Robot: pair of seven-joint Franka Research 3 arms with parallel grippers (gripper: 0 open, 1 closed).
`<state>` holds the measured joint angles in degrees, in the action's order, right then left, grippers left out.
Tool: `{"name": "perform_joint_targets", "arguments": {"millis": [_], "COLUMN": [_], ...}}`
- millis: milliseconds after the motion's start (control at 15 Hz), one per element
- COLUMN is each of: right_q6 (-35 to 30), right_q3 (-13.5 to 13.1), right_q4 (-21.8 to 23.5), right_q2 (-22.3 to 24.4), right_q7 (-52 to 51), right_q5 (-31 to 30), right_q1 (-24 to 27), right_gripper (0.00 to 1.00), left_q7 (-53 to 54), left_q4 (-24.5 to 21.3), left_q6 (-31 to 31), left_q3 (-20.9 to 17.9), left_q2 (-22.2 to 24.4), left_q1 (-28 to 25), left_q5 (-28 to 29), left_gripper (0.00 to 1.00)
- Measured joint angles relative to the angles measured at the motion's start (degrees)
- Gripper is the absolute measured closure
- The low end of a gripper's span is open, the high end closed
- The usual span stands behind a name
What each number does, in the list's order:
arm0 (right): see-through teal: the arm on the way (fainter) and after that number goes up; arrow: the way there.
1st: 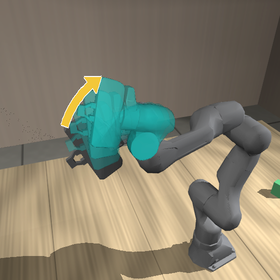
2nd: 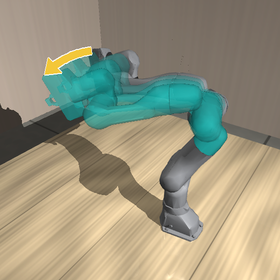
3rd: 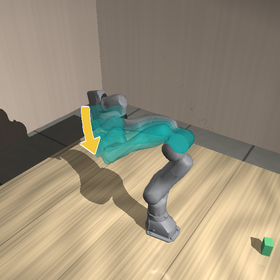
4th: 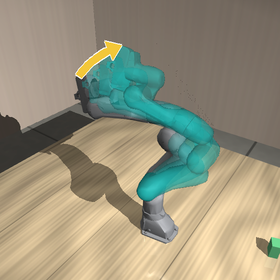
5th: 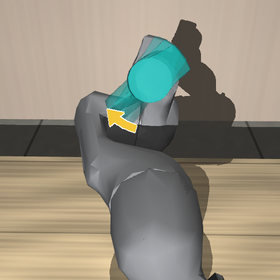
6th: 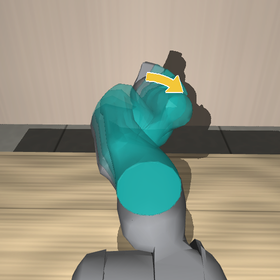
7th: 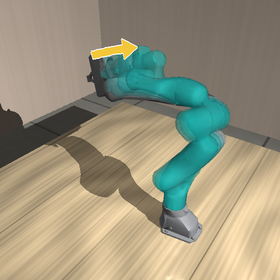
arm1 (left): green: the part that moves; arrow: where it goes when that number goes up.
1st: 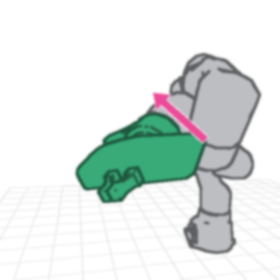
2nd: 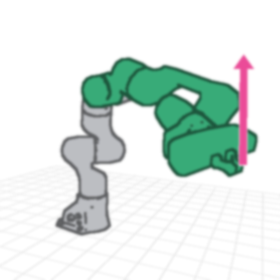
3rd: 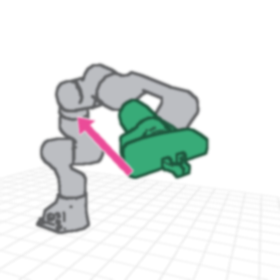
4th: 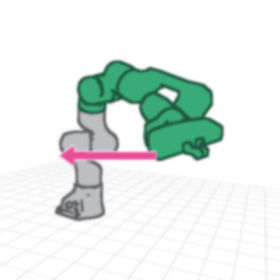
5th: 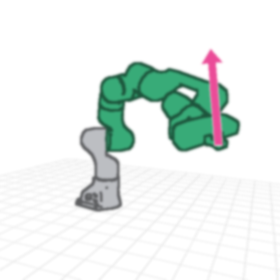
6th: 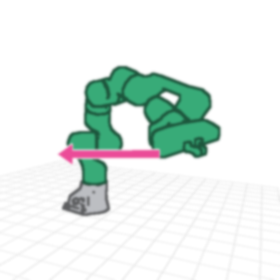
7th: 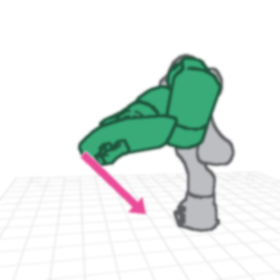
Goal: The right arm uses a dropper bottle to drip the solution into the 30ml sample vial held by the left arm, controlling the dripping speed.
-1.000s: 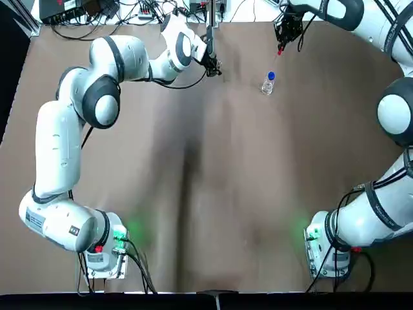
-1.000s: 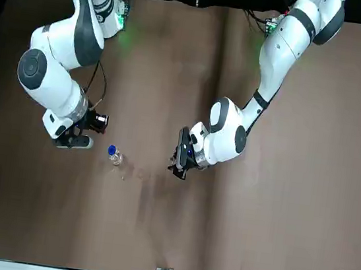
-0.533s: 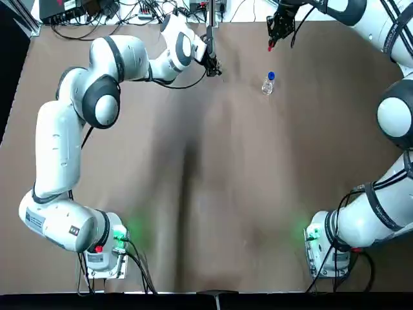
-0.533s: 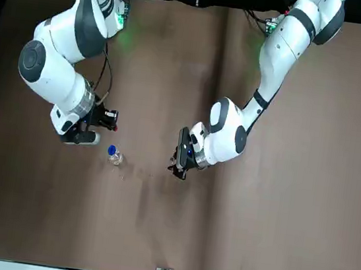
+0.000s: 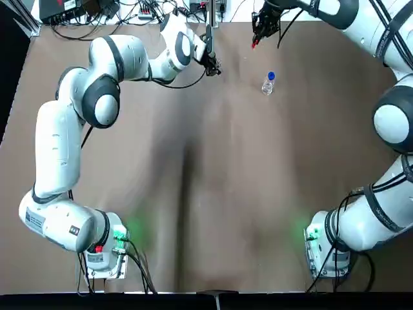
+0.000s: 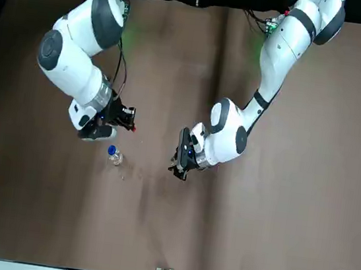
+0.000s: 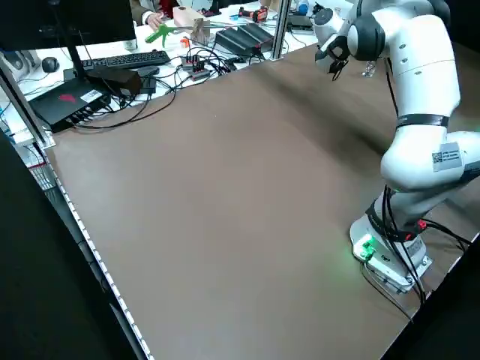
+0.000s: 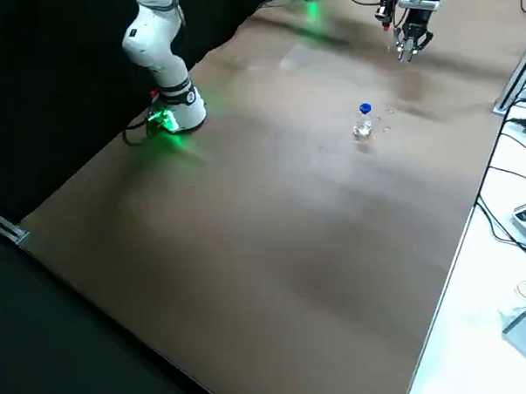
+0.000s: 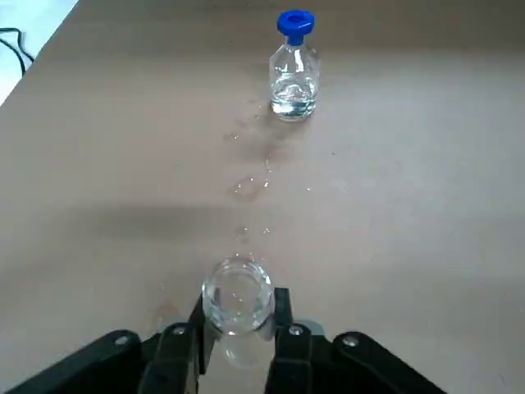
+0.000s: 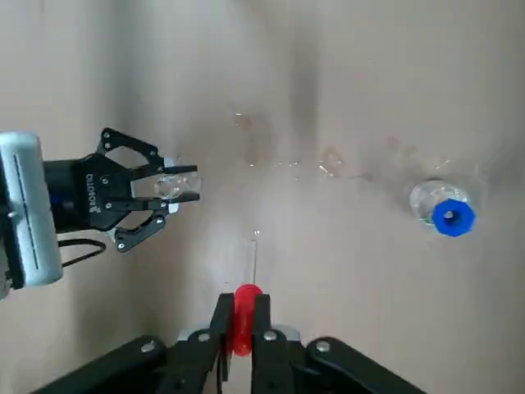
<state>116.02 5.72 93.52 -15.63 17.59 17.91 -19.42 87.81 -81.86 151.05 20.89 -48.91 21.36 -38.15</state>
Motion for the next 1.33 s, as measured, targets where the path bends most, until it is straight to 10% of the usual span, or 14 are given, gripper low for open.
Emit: {"name": "perform_joint_targets", "arguments": {"millis": [1333], "right_q6": [16.21], "right_q3": [-0.01], "right_q4": [0.00], "right_q2": [-5.94], "right_q7": [8.09], "right_q5": [0.05], "right_q1": [-7.89], "right_gripper": [0.87], "left_q7": [-0.23], "left_q4": [0.00], "left_q6": [0.00], "left_q3": [0.47], "left_q2": [0.00], "left_q1": [0.25], "left_q5": [0.00], "left_gripper": [0.69]}}
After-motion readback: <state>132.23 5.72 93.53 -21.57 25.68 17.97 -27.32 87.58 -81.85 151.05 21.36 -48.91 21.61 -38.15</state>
